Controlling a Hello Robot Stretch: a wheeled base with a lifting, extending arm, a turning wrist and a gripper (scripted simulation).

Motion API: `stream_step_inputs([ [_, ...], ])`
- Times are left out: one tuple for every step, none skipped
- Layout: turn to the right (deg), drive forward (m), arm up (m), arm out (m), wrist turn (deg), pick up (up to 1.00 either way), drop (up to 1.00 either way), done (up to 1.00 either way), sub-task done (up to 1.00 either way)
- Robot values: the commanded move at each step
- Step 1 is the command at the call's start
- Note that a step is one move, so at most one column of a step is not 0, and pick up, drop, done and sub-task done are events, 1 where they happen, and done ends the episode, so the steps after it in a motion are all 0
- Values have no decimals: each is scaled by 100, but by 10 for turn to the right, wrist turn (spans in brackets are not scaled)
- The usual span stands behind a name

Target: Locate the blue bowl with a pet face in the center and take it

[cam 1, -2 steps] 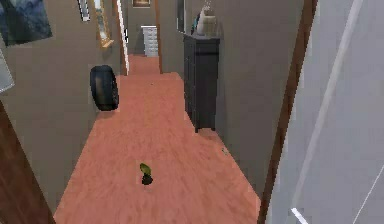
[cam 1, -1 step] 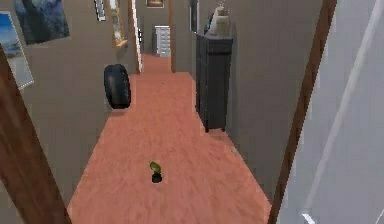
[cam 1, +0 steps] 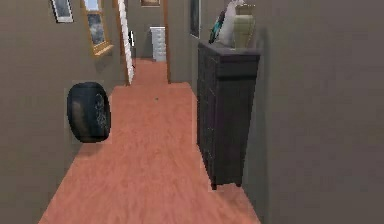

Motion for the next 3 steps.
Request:
stream_step_inputs([
  [-30, 0, 0, 0, 0, 0, 0, 0, 0],
  [0, 45, 0, 0, 0, 0, 0, 0, 0],
  [60, 0, 0, 0, 0, 0, 0, 0, 0],
])
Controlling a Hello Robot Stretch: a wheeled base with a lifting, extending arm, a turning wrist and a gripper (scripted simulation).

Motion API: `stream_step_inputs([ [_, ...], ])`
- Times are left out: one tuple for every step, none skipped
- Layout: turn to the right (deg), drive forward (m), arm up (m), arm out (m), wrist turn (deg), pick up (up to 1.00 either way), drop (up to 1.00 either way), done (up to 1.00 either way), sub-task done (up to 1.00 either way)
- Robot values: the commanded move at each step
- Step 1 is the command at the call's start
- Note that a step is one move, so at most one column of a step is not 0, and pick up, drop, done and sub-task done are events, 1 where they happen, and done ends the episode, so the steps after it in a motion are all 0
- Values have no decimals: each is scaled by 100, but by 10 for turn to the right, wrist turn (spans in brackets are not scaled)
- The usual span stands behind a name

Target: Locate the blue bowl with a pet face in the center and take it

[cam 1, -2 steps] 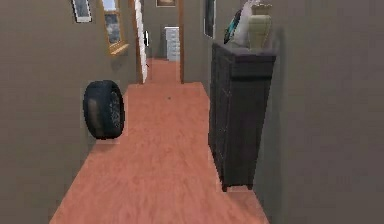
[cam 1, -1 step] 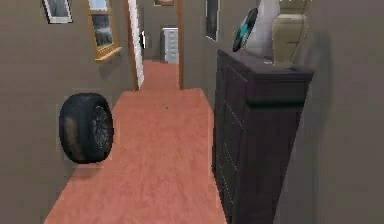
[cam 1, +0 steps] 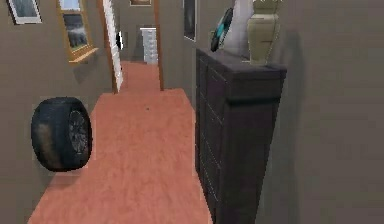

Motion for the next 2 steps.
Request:
stream_step_inputs([
  [30, 0, 0, 0, 0, 0, 0, 0, 0],
  [0, 35, 0, 0, 0, 0, 0, 0, 0],
])
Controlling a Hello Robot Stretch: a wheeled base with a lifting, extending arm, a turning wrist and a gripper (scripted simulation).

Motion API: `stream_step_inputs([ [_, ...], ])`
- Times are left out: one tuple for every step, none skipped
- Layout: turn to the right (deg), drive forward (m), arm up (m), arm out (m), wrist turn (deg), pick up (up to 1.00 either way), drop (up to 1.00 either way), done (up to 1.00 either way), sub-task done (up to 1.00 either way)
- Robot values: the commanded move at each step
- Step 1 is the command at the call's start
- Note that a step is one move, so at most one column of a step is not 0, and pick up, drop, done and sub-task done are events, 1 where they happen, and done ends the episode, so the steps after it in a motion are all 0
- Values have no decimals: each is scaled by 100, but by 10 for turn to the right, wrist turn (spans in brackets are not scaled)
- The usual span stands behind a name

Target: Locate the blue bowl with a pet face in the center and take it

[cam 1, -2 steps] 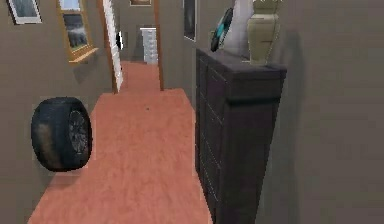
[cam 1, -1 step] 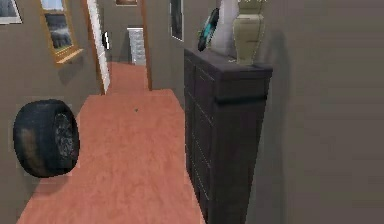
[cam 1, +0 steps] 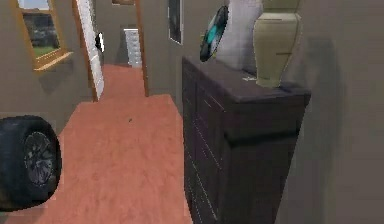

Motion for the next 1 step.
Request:
stream_step_inputs([
  [-270, 0, 0, 0, 0, 0, 0, 0, 0],
])
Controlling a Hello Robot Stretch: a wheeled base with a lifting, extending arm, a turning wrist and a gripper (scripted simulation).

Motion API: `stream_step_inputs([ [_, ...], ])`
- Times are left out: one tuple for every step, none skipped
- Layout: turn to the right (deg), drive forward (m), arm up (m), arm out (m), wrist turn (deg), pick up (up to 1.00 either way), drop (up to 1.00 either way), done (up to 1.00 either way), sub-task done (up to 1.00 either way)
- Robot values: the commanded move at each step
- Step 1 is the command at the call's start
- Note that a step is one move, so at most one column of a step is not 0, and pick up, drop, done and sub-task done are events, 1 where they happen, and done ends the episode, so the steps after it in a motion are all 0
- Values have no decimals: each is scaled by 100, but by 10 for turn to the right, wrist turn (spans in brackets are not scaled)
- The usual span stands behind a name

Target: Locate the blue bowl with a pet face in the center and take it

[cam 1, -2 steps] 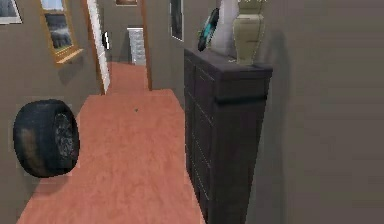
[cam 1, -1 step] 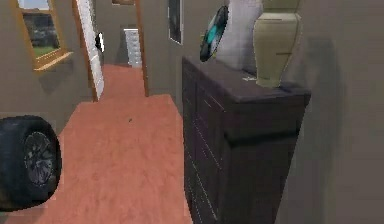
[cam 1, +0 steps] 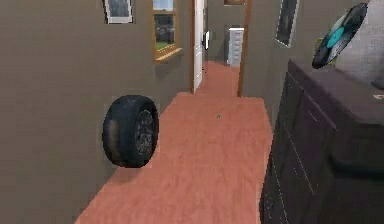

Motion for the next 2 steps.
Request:
stream_step_inputs([
  [0, 40, 0, 0, 0, 0, 0, 0, 0],
  [0, 100, 0, 0, 0, 0, 0, 0, 0],
])
